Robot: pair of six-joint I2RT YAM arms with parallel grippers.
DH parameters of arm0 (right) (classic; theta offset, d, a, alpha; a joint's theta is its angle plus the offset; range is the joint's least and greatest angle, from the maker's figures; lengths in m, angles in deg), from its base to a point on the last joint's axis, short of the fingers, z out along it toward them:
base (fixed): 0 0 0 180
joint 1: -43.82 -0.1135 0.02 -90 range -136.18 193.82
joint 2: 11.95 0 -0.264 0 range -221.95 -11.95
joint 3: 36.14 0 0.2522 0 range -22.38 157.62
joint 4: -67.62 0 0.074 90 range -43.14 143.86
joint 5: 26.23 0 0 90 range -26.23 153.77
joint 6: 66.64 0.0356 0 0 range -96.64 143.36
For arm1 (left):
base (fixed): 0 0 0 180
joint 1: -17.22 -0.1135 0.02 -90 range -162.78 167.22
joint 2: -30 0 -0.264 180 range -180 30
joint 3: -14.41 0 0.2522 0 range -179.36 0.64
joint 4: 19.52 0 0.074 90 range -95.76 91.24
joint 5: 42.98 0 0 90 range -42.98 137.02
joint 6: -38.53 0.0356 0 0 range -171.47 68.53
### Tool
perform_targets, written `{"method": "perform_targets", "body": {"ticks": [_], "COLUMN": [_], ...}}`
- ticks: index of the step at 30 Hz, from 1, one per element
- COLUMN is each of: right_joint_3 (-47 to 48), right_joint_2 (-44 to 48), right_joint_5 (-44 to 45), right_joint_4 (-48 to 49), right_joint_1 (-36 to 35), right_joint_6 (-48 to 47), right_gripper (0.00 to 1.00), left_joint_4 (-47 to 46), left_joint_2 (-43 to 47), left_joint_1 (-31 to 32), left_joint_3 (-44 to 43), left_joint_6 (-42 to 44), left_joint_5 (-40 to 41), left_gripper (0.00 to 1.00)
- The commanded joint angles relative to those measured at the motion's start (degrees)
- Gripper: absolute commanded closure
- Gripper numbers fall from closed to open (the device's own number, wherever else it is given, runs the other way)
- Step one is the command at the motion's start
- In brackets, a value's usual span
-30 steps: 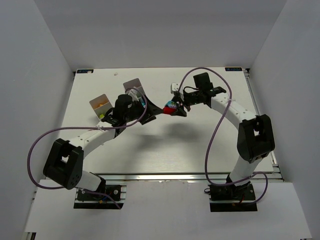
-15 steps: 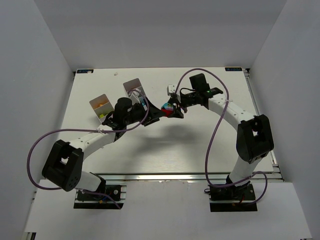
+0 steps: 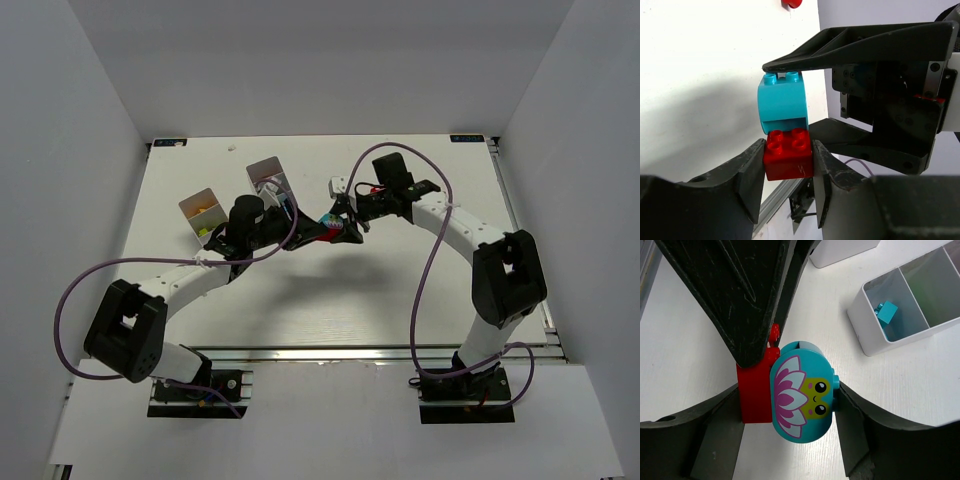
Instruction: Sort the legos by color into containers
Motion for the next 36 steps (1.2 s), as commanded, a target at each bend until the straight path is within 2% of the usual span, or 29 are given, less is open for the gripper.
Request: {"method": "perform_targets", "body": {"ticks": [1, 7, 8, 10, 11, 13, 14, 15, 16, 24, 27, 31, 36], "right_joint_3": [-0.4, -0.3, -0.3, -0.3, -0.3, -0.4, -0.4, -0.3, -0.2, -0.4, 0.8, 5.9, 12.7], "right_joint_2": [2.6, 2.2, 2.2, 2.3, 2.3, 2.3, 2.3, 2.3, 2.2, 3.1, 3.1, 0.3, -3.3], "right_joint_5": [-1.2, -0.5, -0.6, -0.8, -0.8, -0.4, -0.3, -0.2, -0.2, -0.6, -3.3, -7.9, -10.5], "right_joint_4": [1.7, 3.0, 3.0, 2.9, 2.8, 2.8, 2.6, 2.1, 1.9, -1.8, -5.4, -15.2, -22.7], "right_joint_1": [-0.1, -0.1, -0.1, -0.1, -0.2, -0.1, -0.2, -0.1, -0.2, 0.0, 0.1, 0.0, -1.4], "right_joint_6": [-0.1, 1.5, 1.6, 1.4, 1.3, 1.3, 1.3, 1.2, 1.2, -0.2, -2.4, -7.4, -10.6], "right_gripper": [0.86, 0.85, 0.85, 0.79, 0.73, 0.50, 0.38, 0.11, 0.11, 0.11, 0.10, 0.11, 0.11], "left_joint_4": [-1.5, -0.5, -0.4, -0.6, -0.8, -0.6, 0.4, 1.6, 3.3, 22.7, 25.6, 25.4, 28.4], "left_joint_2": [1.3, 1.8, 1.8, 1.7, 1.6, 1.4, 1.5, 1.8, 2.0, 6.2, 8.3, 13.7, 19.2], "left_joint_1": [0.0, 0.0, 0.0, 0.0, 0.0, 0.0, 0.0, 0.0, 0.0, 0.0, 0.1, 0.8, 3.9], "left_joint_3": [-0.2, 0.2, 0.3, 0.4, 0.3, -0.2, -0.5, -1.6, -1.6, -5.6, -4.6, -1.8, 0.6], "left_joint_6": [0.4, 0.8, 1.0, 1.0, 1.1, 1.7, 3.0, 5.4, 5.4, 25.3, 31.5, 41.9, 61.1], "left_joint_5": [-0.4, -0.4, -0.4, -0.5, -0.4, -0.3, -0.3, 0.1, 0.6, 7.4, 9.9, 11.3, 8.8], "left_gripper": [0.52, 0.54, 0.56, 0.70, 0.77, 0.93, 0.95, 1.00, 1.00, 1.00, 1.00, 1.00, 1.00]}}
